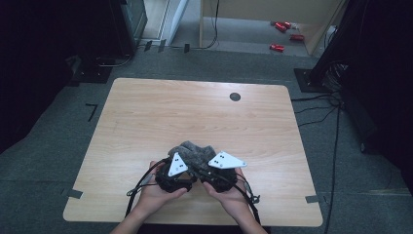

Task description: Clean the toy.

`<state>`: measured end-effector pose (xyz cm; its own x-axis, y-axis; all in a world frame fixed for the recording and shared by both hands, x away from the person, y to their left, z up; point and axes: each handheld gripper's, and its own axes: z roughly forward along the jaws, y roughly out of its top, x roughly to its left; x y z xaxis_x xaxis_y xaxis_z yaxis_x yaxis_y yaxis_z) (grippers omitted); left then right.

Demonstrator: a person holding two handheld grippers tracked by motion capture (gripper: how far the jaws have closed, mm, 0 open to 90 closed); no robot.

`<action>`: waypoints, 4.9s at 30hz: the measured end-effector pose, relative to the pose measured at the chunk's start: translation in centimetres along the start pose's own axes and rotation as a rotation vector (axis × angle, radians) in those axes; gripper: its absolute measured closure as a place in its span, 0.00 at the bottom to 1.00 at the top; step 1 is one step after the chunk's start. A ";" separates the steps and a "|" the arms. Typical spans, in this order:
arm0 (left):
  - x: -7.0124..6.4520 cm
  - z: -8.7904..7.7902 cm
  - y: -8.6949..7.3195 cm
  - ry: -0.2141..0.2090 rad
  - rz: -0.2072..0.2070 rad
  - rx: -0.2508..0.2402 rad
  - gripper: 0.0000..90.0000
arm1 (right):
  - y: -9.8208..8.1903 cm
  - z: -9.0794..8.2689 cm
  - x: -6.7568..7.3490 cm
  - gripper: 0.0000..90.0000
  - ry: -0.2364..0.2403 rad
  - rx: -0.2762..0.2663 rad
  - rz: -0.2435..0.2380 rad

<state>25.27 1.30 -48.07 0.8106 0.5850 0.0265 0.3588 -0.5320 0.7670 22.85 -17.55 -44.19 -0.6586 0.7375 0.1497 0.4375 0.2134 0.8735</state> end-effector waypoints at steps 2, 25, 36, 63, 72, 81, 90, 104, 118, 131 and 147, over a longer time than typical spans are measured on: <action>0.2 -0.1 0.0 -0.003 -0.006 -0.010 0.39 | 0.0 -0.2 -0.8 0.77 -0.027 -0.006 0.026; 0.2 -0.3 0.0 -0.044 -0.014 -0.035 0.39 | 0.1 -0.6 0.6 0.78 -0.059 -0.046 0.010; 0.5 -0.4 -0.1 -0.033 -0.021 -0.043 0.39 | 0.0 -0.7 -0.5 0.79 -0.069 -0.054 0.033; 0.6 -0.6 0.0 -0.026 -0.023 -0.046 0.39 | 0.1 -0.6 -0.1 0.78 -0.067 -0.059 0.006; -0.2 -0.2 0.0 -0.048 -0.014 -0.036 0.39 | 0.3 -0.3 1.6 0.78 -0.026 -0.025 -0.034; 0.9 -0.8 0.0 -0.042 -0.037 -0.054 0.39 | 0.4 -1.0 -0.2 0.78 -0.064 -0.040 0.034; -0.1 -0.2 0.1 -0.064 -0.020 -0.039 0.39 | 0.4 -0.4 1.6 0.78 -0.026 -0.026 -0.025; 0.8 -0.6 0.0 -0.047 -0.040 -0.046 0.39 | 0.4 -0.7 0.9 0.78 -0.027 -0.034 0.008; 0.6 -0.5 0.2 -0.030 -0.019 -0.034 0.39 | 0.1 -0.6 -0.2 0.78 -0.030 -0.042 0.028; -0.6 0.1 0.3 -0.051 -0.012 -0.030 0.39 | 0.2 0.0 0.9 0.79 0.004 -0.034 0.004; -0.2 -0.3 0.2 -0.053 -0.009 -0.049 0.39 | 0.2 -0.2 2.0 0.79 -0.006 -0.040 -0.028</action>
<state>25.01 1.28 -47.72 0.8310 0.5560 -0.0134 0.3442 -0.4952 0.7977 21.51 -16.10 -43.60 -0.6663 0.7356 0.1225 0.3943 0.2081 0.8951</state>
